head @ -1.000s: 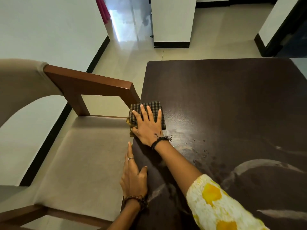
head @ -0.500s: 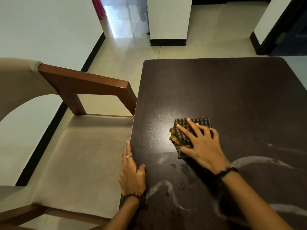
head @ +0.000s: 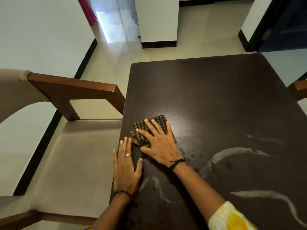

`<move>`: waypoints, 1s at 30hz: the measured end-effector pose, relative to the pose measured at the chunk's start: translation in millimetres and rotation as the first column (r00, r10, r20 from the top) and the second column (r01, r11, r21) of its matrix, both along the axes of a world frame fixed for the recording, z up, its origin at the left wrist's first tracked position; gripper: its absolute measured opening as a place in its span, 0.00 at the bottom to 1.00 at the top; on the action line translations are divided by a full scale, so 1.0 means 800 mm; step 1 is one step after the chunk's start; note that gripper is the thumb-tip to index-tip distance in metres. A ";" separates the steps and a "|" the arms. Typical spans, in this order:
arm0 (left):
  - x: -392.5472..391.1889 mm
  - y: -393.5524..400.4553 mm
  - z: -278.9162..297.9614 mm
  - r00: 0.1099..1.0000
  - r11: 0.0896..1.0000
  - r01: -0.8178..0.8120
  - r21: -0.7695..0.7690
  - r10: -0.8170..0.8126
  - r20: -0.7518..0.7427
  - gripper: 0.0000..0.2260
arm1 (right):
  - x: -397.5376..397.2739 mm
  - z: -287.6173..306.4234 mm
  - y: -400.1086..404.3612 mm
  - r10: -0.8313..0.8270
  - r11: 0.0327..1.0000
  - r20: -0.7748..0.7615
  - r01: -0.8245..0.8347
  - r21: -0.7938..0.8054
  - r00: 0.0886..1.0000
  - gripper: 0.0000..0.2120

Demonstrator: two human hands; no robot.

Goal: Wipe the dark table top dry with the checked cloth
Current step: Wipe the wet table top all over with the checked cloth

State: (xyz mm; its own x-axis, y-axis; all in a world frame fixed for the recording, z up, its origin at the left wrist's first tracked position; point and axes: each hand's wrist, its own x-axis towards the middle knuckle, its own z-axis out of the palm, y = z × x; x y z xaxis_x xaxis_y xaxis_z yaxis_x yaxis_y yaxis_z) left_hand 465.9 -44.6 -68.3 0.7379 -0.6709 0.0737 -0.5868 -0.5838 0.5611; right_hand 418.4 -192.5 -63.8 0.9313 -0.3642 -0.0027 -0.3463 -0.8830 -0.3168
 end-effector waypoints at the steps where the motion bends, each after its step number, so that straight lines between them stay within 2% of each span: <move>1: -0.001 -0.001 -0.001 0.998 0.998 0.056 0.020 -0.056 0.011 0.28 | -0.019 0.000 -0.015 -0.040 0.999 -0.006 0.040 -0.006 0.999 0.29; 5: -0.001 -0.001 -0.001 0.996 0.996 0.085 0.031 -0.085 0.012 0.26 | -0.100 0.003 -0.086 -0.237 0.971 -0.071 0.234 -0.041 0.969 0.29; 8: -0.001 -0.002 -0.001 0.997 0.997 0.081 0.016 -0.082 0.014 0.26 | -0.144 0.009 -0.129 -0.424 0.906 -0.087 0.423 -0.036 0.901 0.29; 12: 0.000 -0.002 -0.002 0.996 0.996 0.081 0.024 -0.082 0.021 0.27 | -0.135 0.013 -0.119 -0.579 0.815 -0.094 0.580 -0.019 0.810 0.29; 14: 0.001 -0.002 -0.003 0.996 0.996 0.081 0.025 -0.081 0.024 0.26 | -0.113 0.011 -0.087 -0.527 0.849 -0.084 0.529 -0.006 0.846 0.29; 16: 0.001 -0.001 -0.004 0.997 0.996 0.079 0.035 -0.080 0.022 0.24 | -0.092 0.006 -0.044 -0.409 0.912 -0.058 0.409 0.003 0.911 0.30; 19: -0.001 -0.002 0.000 0.997 0.996 0.069 0.064 -0.070 0.011 0.25 | -0.078 0.002 0.000 -0.284 0.959 -0.044 0.285 0.007 0.958 0.31; 23: -0.013 -0.012 0.009 1.000 0.994 0.000 0.107 -0.002 0.015 0.23 | -0.106 0.002 -0.028 -0.155 0.988 -0.042 0.156 0.007 0.987 0.29; 25: -0.028 -0.027 0.018 0.999 0.998 -0.032 0.046 0.032 -0.014 0.19 | -0.133 0.001 -0.065 -0.181 0.983 -0.061 0.182 0.024 0.982 0.29; 30: -0.119 -0.097 0.035 0.967 0.966 0.247 -0.078 -0.252 -0.047 0.18 | -0.240 0.008 -0.182 -0.435 0.898 -0.119 0.440 0.020 0.893 0.29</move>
State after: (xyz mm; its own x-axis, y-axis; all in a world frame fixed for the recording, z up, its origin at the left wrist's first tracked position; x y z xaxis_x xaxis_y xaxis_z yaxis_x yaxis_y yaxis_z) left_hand 370.7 -122.5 -40.3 0.5522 -0.8287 0.0911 -0.6750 -0.3802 0.6323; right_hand 226.7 -338.4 -57.2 0.6711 -0.7315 -0.1206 -0.7284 -0.6202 -0.2912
